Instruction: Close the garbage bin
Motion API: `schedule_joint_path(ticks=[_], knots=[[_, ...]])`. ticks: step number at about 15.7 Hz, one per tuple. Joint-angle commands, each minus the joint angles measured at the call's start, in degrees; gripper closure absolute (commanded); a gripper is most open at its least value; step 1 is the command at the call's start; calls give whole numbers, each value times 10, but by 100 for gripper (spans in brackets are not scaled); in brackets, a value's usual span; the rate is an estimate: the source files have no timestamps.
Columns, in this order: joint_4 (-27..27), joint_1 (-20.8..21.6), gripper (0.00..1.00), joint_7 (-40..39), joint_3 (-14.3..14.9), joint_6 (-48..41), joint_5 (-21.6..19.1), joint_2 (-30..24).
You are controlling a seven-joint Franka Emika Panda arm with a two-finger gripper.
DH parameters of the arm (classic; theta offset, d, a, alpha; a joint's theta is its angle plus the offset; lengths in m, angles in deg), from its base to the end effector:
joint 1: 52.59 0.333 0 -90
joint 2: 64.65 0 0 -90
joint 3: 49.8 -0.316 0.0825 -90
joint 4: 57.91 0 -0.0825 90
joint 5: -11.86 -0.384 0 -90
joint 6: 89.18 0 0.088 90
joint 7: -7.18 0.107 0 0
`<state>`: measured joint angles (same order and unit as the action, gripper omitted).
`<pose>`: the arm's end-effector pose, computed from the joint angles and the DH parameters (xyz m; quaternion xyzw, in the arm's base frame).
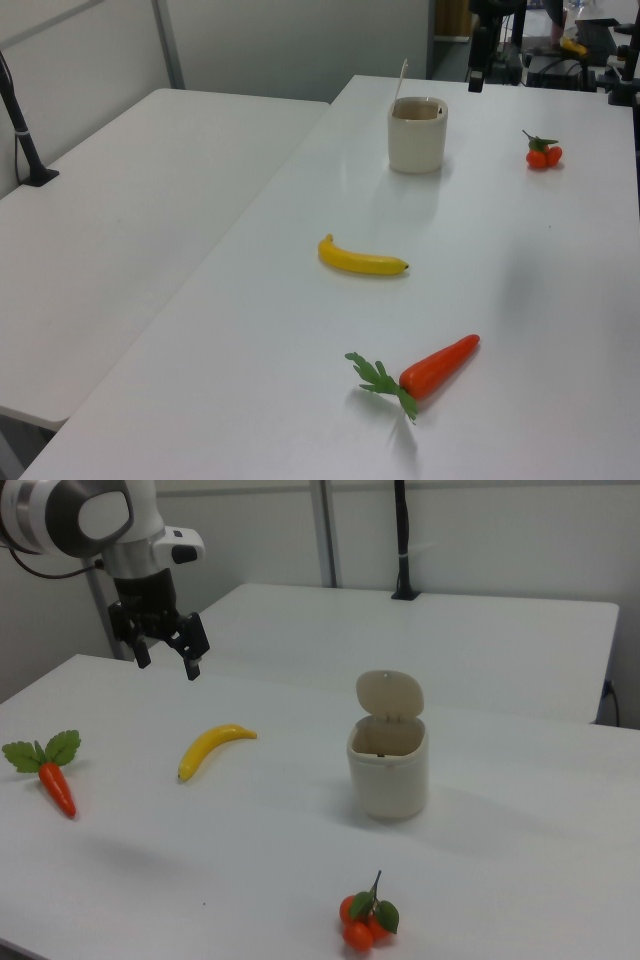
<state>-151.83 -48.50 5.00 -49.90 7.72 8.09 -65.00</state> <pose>0.5611 0.0474 0.6064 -0.9977 -0.0525 -0.0285 0.0333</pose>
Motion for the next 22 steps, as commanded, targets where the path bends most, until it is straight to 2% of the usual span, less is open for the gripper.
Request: schedule_joint_path(ticks=[1, 11, 15, 20, 22], knots=[[-3, 8, 0, -13, 11, -12, -10, -11], [-3, 7, 0, -12, 11, -11, -11, -11], [-26, 0, 0, -13, 11, -12, -11, -51], [-33, 13, 0, -22, 12, -11, -11, -45], [-33, 28, 0, -22, 27, -11, -8, -43]])
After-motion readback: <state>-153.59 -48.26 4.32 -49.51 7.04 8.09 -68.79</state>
